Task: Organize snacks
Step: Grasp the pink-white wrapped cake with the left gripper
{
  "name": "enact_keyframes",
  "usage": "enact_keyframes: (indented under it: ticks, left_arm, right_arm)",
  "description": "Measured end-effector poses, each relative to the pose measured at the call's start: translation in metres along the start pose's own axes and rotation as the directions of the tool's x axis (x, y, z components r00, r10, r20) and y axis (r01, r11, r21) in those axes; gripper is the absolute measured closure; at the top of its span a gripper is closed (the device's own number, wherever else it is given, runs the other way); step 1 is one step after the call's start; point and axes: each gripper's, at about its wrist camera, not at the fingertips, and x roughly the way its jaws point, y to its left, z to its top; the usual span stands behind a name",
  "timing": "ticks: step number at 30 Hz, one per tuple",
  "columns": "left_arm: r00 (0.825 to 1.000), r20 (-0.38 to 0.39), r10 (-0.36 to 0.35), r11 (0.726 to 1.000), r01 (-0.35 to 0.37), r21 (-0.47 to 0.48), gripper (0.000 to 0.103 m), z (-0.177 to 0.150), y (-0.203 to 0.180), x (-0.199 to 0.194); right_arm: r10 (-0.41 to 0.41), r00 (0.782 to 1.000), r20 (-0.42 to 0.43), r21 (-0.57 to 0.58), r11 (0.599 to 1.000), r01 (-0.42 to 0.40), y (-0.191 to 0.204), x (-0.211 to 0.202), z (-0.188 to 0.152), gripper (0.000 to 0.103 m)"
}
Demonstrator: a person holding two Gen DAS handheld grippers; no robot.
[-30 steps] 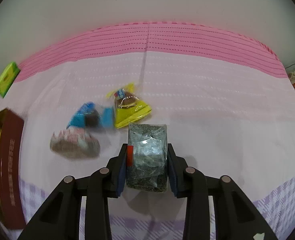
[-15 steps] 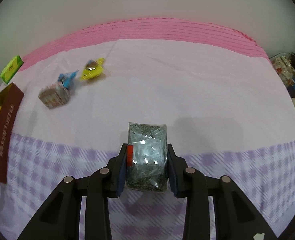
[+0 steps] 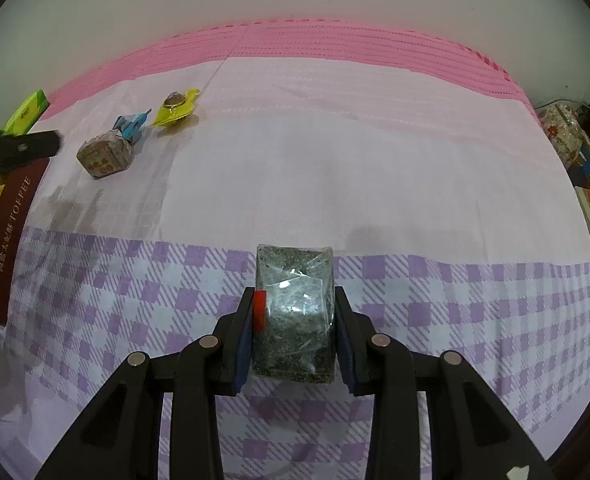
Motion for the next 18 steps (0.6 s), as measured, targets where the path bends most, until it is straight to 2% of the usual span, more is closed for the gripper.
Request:
enact_keyframes:
  ticks: [7, 16, 18]
  left_arm:
    - [0.998, 0.0, 0.058, 0.998, -0.058, 0.015, 0.028, 0.01, -0.022, 0.029]
    - [0.997, -0.051, 0.063, 0.996, -0.066, -0.055, 0.028, 0.012, -0.025, 0.057]
    - [0.995, -0.053, 0.081, 0.994, -0.084, -0.065, 0.035, 0.013, -0.023, 0.061]
  right_arm:
    - [-0.013, 1.0, -0.015, -0.008, 1.0, 0.013, 0.002, 0.003, 0.005, 0.07]
    - [0.003, 1.0, -0.024, 0.01, 1.0, -0.003, -0.003, 0.004, 0.009, 0.069]
    - [0.003, 1.0, -0.026, 0.011, 1.0, -0.003, -0.003, 0.005, 0.009, 0.069]
